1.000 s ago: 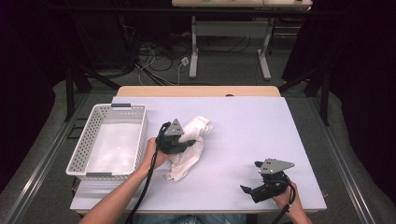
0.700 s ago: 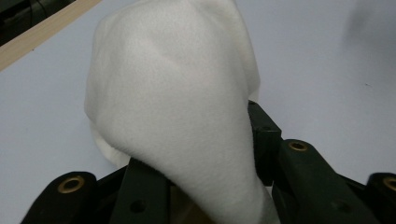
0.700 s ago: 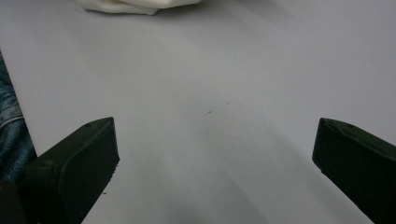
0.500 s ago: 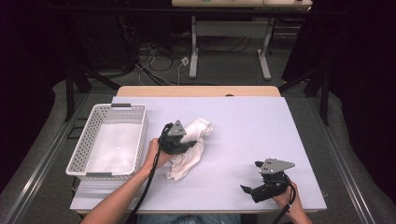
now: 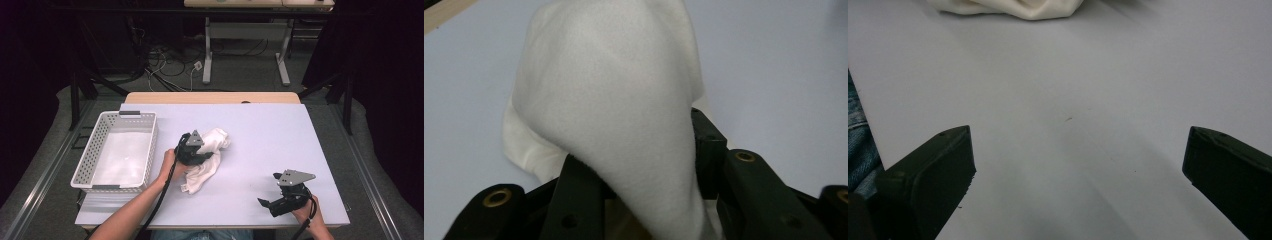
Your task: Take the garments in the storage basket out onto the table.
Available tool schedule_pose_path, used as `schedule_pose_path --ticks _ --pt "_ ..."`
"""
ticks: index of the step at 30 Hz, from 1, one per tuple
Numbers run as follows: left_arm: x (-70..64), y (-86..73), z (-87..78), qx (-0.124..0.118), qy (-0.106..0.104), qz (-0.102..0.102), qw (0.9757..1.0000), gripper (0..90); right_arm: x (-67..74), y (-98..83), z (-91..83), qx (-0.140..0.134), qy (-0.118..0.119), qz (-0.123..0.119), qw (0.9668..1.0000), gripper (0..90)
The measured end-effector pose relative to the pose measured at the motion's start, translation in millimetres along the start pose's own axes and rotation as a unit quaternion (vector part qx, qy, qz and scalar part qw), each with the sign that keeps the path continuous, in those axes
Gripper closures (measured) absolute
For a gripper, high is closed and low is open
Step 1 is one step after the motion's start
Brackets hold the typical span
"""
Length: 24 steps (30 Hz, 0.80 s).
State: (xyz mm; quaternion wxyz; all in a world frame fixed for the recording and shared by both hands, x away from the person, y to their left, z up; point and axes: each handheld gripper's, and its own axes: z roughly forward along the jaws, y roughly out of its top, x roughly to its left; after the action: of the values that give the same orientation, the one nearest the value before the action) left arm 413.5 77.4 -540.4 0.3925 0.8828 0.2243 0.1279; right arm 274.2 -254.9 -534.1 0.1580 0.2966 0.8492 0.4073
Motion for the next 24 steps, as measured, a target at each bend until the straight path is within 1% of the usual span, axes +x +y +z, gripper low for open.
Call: schedule_pose_path --ticks 2,4,5,6,7,9,11,12,14,15,17,18,19,20,21,22,23,24 --pt "-0.1 -0.9 2.9 0.009 0.001 0.002 1.0 65.3 0.3 0.0 0.2 0.001 0.0 0.001 1.0 0.0" --pt "-0.1 -1.8 5.7 0.013 0.003 0.005 0.9999 65.0 0.4 0.2 -0.1 0.004 0.002 -0.001 1.0 0.0" --pt "0.5 -2.1 6.5 0.015 0.001 0.004 0.9999 64.9 0.3 0.1 0.3 0.001 0.003 -0.001 1.0 0.1" --pt "0.9 -2.6 7.1 0.015 0.0 0.003 0.9999 64.6 0.1 -0.1 1.0 0.001 0.0 -0.001 1.0 0.1" --pt "1.2 -3.3 8.2 0.014 -0.002 -0.001 0.9999 64.4 0.1 -0.2 1.2 0.002 0.002 0.0 1.0 0.0" --pt "2.3 -3.8 8.7 0.018 -0.004 -0.001 0.9998 64.1 0.2 0.0 0.6 0.006 0.002 -0.001 1.0 0.0" --pt "2.3 -3.7 9.0 0.018 -0.003 0.0 0.9998 63.3 0.4 0.2 0.1 0.004 0.003 -0.005 1.0 0.1" --pt "1.8 -4.0 9.5 0.016 -0.002 -0.005 0.9999 61.5 0.8 0.0 0.2 0.002 0.001 -0.004 1.0 0.1" --pt "2.3 -4.1 9.6 0.015 0.002 -0.005 0.9999 60.6 0.8 0.0 0.1 0.002 0.002 -0.005 1.0 0.1" --pt "2.3 -4.0 9.5 0.015 0.007 -0.007 0.9998 58.8 1.2 0.0 0.0 0.002 0.0 -0.005 1.0 0.0" --pt "2.5 -3.3 8.0 0.017 0.02 -0.01 0.9996 52.2 1.5 0.1 -0.2 0.002 0.001 -0.007 1.0 0.0" --pt "1.9 -3.3 7.2 0.017 0.023 -0.018 0.9994 46.6 2.0 0.0 0.2 0.003 0.001 -0.003 1.0 0.1" --pt "2.5 -2.7 4.0 0.015 0.029 -0.021 0.9993 41.6 1.4 -0.1 0.0 0.003 0.003 -0.007 1.0 0.0" --pt "2.3 -1.9 0.9 0.011 0.032 -0.026 0.9991 34.4 1.6 -0.3 -0.3 0.002 0.001 -0.006 1.0 0.1" --pt "1.6 -1.1 -1.6 0.009 0.035 -0.028 0.999 23.5 1.8 -0.5 -1.1 0.002 0.001 -0.006 1.0 0.1" --pt "1.1 0.1 -4.5 0.006 0.038 -0.026 0.9989 23.5 1.8 -0.5 -1.1 0.002 0.001 -0.006 1.0 0.1" --pt "0.1 1.1 -6.7 0.002 0.042 -0.026 0.9988 20.7 1.9 -0.6 -1.5 0.002 0.002 -0.007 1.0 0.2" --pt "-0.9 2.3 -10.1 0.0 0.043 -0.027 0.9987 18.0 2.1 -0.9 -1.5 0.001 -0.002 -0.004 1.0 0.2"
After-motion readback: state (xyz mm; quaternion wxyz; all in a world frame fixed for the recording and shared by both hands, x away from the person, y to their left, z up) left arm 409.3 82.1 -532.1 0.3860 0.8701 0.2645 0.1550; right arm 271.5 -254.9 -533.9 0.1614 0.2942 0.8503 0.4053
